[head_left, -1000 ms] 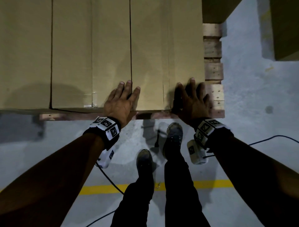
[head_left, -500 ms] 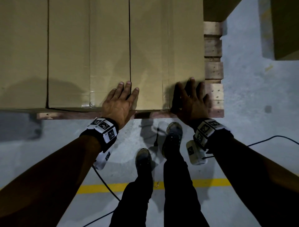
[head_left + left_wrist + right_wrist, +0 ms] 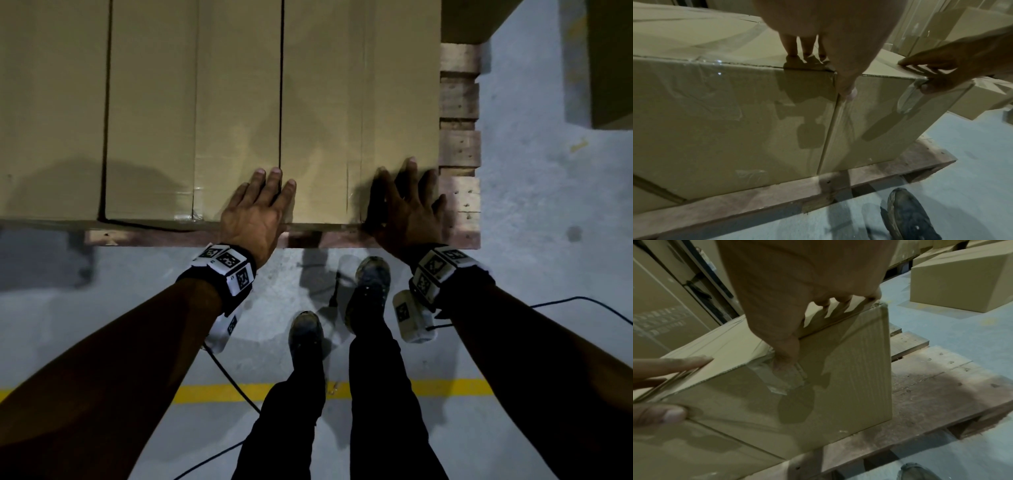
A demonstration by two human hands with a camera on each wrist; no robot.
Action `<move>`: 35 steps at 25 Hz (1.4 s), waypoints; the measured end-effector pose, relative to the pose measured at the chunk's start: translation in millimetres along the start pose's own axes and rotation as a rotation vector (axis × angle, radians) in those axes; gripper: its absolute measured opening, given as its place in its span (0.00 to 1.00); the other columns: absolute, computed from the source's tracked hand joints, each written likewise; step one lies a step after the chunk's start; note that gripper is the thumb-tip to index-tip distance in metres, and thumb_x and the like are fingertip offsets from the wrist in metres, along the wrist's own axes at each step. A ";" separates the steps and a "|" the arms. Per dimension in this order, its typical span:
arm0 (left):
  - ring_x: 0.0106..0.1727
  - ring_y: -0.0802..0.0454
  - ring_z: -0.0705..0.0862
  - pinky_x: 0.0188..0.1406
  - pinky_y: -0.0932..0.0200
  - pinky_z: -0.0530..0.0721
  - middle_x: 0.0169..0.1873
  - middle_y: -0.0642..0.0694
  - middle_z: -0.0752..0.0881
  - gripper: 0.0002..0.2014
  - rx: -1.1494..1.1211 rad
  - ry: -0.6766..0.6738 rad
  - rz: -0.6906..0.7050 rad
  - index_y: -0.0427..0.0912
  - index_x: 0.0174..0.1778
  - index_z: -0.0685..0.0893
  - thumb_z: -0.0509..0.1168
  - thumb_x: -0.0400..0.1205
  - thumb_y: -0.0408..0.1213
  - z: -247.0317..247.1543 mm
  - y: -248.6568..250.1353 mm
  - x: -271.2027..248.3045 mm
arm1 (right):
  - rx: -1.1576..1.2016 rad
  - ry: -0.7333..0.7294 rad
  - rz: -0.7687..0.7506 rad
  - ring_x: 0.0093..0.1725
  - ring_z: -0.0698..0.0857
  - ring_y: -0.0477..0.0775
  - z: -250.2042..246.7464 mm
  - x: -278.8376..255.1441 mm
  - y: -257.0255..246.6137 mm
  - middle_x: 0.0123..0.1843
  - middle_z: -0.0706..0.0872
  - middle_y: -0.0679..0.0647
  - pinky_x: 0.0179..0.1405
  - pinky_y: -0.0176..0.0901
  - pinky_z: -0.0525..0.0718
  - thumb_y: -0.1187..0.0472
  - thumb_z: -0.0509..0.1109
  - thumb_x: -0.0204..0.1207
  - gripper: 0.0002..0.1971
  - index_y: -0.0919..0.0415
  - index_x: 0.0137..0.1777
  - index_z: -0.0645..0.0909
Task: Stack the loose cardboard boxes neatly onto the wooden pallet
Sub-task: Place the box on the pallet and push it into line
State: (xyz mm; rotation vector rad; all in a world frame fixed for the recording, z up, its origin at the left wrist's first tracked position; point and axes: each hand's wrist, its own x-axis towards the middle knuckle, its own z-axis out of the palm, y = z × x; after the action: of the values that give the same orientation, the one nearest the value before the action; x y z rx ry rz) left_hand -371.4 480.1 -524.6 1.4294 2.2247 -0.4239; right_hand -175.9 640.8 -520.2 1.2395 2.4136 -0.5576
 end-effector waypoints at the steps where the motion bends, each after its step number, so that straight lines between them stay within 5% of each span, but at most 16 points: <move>1: 0.87 0.44 0.36 0.85 0.49 0.41 0.87 0.47 0.35 0.39 0.004 0.000 -0.002 0.52 0.86 0.33 0.54 0.89 0.52 0.8 0.2 -0.2 | -0.004 -0.005 -0.002 0.86 0.35 0.77 1.0 0.3 0.9 0.90 0.36 0.60 0.79 0.85 0.48 0.37 0.73 0.75 0.50 0.44 0.89 0.47; 5: 0.87 0.43 0.38 0.85 0.47 0.43 0.87 0.45 0.37 0.39 -0.030 0.027 -0.013 0.50 0.87 0.37 0.58 0.88 0.46 -3.8 3.8 -5.1 | -0.015 -0.027 -0.019 0.86 0.36 0.76 -1.3 0.2 6.0 0.90 0.36 0.59 0.80 0.84 0.49 0.36 0.73 0.74 0.50 0.43 0.89 0.46; 8: 0.88 0.42 0.46 0.85 0.47 0.49 0.88 0.44 0.48 0.36 -0.101 0.065 -0.034 0.47 0.88 0.48 0.60 0.87 0.42 -18.9 11.0 -17.1 | 0.034 -0.082 -0.002 0.88 0.41 0.70 -16.8 -7.4 5.2 0.91 0.41 0.55 0.82 0.78 0.47 0.39 0.70 0.79 0.43 0.41 0.88 0.50; 10: 0.87 0.42 0.50 0.86 0.46 0.52 0.87 0.43 0.53 0.33 -0.143 0.093 -0.068 0.45 0.87 0.54 0.60 0.87 0.41 -43.1 13.1 -32.9 | 0.116 -0.078 0.043 0.88 0.51 0.64 -40.6 -21.0 -0.2 0.90 0.52 0.55 0.84 0.72 0.48 0.42 0.66 0.82 0.36 0.44 0.87 0.56; 15: 0.85 0.39 0.58 0.82 0.44 0.59 0.83 0.40 0.65 0.28 -0.268 0.219 -0.103 0.40 0.83 0.65 0.61 0.86 0.42 -126.4 20.3 -102.7 | 0.303 0.056 0.066 0.74 0.79 0.64 -120.2 -96.5 -16.4 0.76 0.80 0.59 0.73 0.58 0.76 0.48 0.70 0.82 0.28 0.55 0.80 0.74; 18: 0.84 0.40 0.60 0.80 0.46 0.59 0.82 0.41 0.68 0.27 -0.282 0.321 -0.110 0.40 0.81 0.69 0.62 0.86 0.43 -179.2 26.9 -148.8 | 0.374 0.146 0.091 0.71 0.81 0.63 -177.5 -151.6 -24.3 0.72 0.84 0.57 0.68 0.51 0.77 0.46 0.69 0.82 0.24 0.54 0.76 0.77; 26: 0.75 0.39 0.73 0.72 0.46 0.71 0.70 0.39 0.82 0.23 -0.248 0.529 -0.065 0.39 0.73 0.77 0.62 0.84 0.44 -275.4 64.4 -234.4 | 0.404 0.306 0.078 0.70 0.81 0.65 -281.4 -262.9 -25.2 0.72 0.84 0.57 0.65 0.52 0.78 0.45 0.66 0.83 0.22 0.52 0.74 0.80; 35: 0.74 0.42 0.74 0.73 0.48 0.71 0.68 0.42 0.82 0.22 -0.191 0.641 0.044 0.42 0.73 0.77 0.61 0.85 0.46 -319.8 170.7 -279.7 | 0.393 0.438 0.081 0.71 0.80 0.66 -316.1 -338.8 56.1 0.73 0.83 0.60 0.67 0.56 0.79 0.45 0.66 0.84 0.24 0.55 0.76 0.78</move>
State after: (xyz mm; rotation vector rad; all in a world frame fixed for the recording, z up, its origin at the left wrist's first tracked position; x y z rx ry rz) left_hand -184.3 491.4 -106.8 1.6650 2.6119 0.3069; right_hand 10.1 598.8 -94.2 1.7728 2.6695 -0.8406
